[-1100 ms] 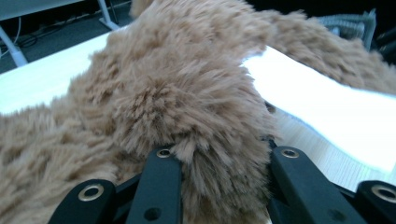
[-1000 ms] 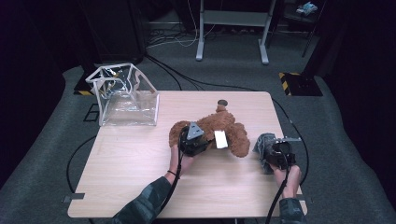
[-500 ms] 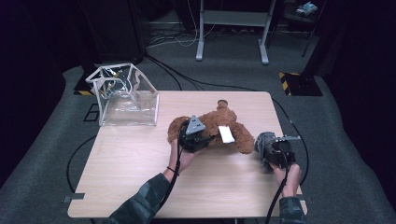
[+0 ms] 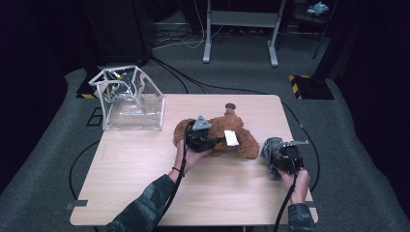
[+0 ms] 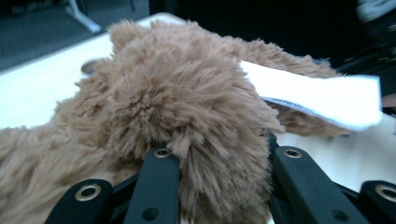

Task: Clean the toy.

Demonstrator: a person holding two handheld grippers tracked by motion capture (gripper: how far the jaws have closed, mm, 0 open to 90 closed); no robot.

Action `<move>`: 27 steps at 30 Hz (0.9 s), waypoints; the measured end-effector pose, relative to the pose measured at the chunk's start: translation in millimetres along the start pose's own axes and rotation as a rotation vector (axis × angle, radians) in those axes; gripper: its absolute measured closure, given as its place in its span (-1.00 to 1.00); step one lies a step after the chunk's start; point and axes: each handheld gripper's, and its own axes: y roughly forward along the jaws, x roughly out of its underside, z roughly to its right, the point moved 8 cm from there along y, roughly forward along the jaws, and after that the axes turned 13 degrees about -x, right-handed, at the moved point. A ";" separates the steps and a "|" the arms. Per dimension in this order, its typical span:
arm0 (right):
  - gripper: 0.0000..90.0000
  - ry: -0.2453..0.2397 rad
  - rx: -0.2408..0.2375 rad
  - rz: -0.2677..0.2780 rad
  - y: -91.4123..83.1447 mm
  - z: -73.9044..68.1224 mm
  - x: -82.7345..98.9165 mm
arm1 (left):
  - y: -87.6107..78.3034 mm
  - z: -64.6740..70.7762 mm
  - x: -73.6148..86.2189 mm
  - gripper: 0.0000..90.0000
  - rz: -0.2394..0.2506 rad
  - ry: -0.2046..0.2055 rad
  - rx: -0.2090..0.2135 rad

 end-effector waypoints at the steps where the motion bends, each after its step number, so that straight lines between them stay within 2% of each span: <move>1: 0.59 0.000 -0.002 0.004 0.5 0.2 -0.1 | 3.9 -4.2 1.7 0.58 -0.010 -0.001 -0.012; 4: 0.59 0.004 -0.009 -0.002 2.4 -1.9 1.1 | 10.8 -12.8 5.1 0.55 -0.025 -0.016 -0.017; 5: 0.58 -0.015 -0.012 0.000 3.5 -0.9 0.5 | 12.6 -15.6 5.6 0.54 -0.023 -0.011 -0.025; 8: 0.58 -0.013 -0.013 -0.004 4.1 -2.2 0.9 | 16.1 -21.5 7.6 0.45 -0.034 -0.010 -0.038; 12: 0.58 -0.012 -0.014 -0.003 3.1 -2.7 1.2 | 16.9 -26.9 8.9 0.24 -0.037 -0.015 -0.064; 18: 0.57 0.001 -0.021 -0.001 3.1 -4.2 2.0 | 12.4 -31.3 10.1 -0.08 -0.039 -0.001 -0.113; 21: 0.57 -0.005 -0.021 0.002 2.5 -3.4 1.6 | 8.5 -34.1 8.8 -0.19 -0.022 0.005 -0.150; 24: 0.58 -0.006 -0.024 0.005 2.4 -3.4 1.6 | 3.0 -38.0 8.1 -0.28 -0.015 0.034 -0.190; 26: 0.58 0.002 -0.027 0.004 3.0 -5.1 1.6 | 1.7 -42.4 9.3 -0.34 -0.017 0.052 -0.234; 27: 0.58 -0.009 -0.028 0.006 3.8 -4.7 1.0 | 1.4 -46.2 9.7 -0.37 -0.017 0.055 -0.252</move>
